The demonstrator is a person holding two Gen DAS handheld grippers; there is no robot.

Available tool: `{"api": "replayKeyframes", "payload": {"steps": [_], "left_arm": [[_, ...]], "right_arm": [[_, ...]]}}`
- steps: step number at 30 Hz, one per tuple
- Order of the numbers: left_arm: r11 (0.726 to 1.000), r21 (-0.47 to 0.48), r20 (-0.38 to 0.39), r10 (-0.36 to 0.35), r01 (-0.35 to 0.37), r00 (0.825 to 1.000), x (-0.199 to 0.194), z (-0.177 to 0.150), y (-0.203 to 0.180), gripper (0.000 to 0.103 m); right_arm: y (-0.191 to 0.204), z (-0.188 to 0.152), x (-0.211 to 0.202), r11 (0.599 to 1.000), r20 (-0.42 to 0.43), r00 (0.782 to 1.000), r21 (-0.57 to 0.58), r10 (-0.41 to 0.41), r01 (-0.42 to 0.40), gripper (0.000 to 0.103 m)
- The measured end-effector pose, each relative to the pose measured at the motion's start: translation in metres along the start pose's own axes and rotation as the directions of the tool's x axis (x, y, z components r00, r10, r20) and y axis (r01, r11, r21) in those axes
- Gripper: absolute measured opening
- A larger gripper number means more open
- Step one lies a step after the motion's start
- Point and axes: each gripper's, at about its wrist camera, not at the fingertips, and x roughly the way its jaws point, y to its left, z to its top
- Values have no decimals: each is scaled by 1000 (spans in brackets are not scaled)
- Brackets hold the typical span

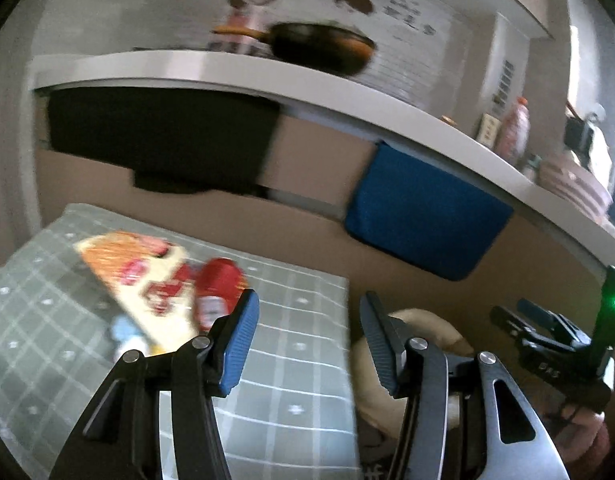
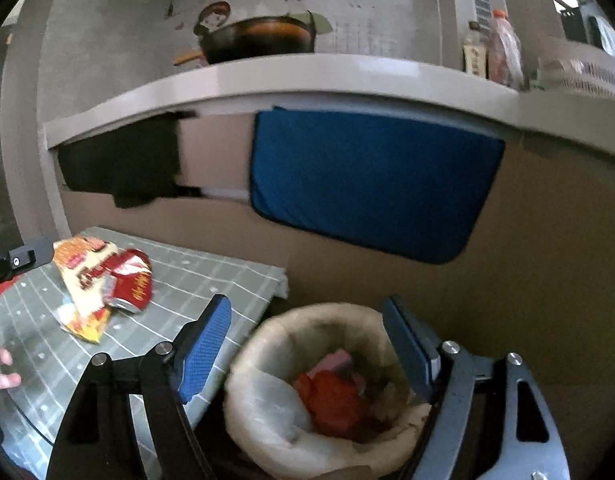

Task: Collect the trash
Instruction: 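Open the left gripper over the bin while the right gripper releases the red bag, then reach the left gripper to a snack bag while the right gripper reaches the red can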

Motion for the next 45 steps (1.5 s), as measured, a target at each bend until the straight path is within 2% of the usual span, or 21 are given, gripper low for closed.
{"api": "replayKeyframes", "payload": {"steps": [4, 8, 14, 24, 31, 35, 38, 41, 45], "left_arm": [[996, -25, 36, 83, -82, 996, -17, 7, 29, 54], [991, -76, 48, 116, -112, 992, -25, 7, 59, 54], [981, -117, 26, 161, -157, 987, -22, 0, 99, 54], [964, -224, -6, 146, -143, 989, -3, -13, 158, 54], [955, -265, -41, 127, -134, 991, 5, -26, 189, 54], [960, -253, -77, 106, -123, 991, 20, -32, 191, 54], [959, -267, -106, 64, -90, 992, 38, -29, 190, 54], [947, -307, -97, 69, -96, 993, 56, -19, 195, 54], [903, -403, -128, 108, -151, 986, 91, -8, 214, 54]], "right_arm": [[26, 9, -2, 998, 0, 999, -30, 54, -54, 76], [52, 12, 3, 994, -3, 996, -58, 88, -88, 76], [86, 18, 22, 987, -19, 991, -95, 131, -132, 76], [114, 19, 52, 985, -73, 992, -137, 100, -109, 75], [122, 10, 84, 983, -122, 981, -86, 153, -164, 75], [127, -5, 108, 975, -182, 962, -60, 201, -215, 75], [129, -16, 123, 971, -216, 952, -51, 217, -233, 75], [127, -26, 135, 966, -241, 939, -24, 245, -258, 75], [121, -35, 144, 953, -258, 919, 15, 297, -303, 75]]}}
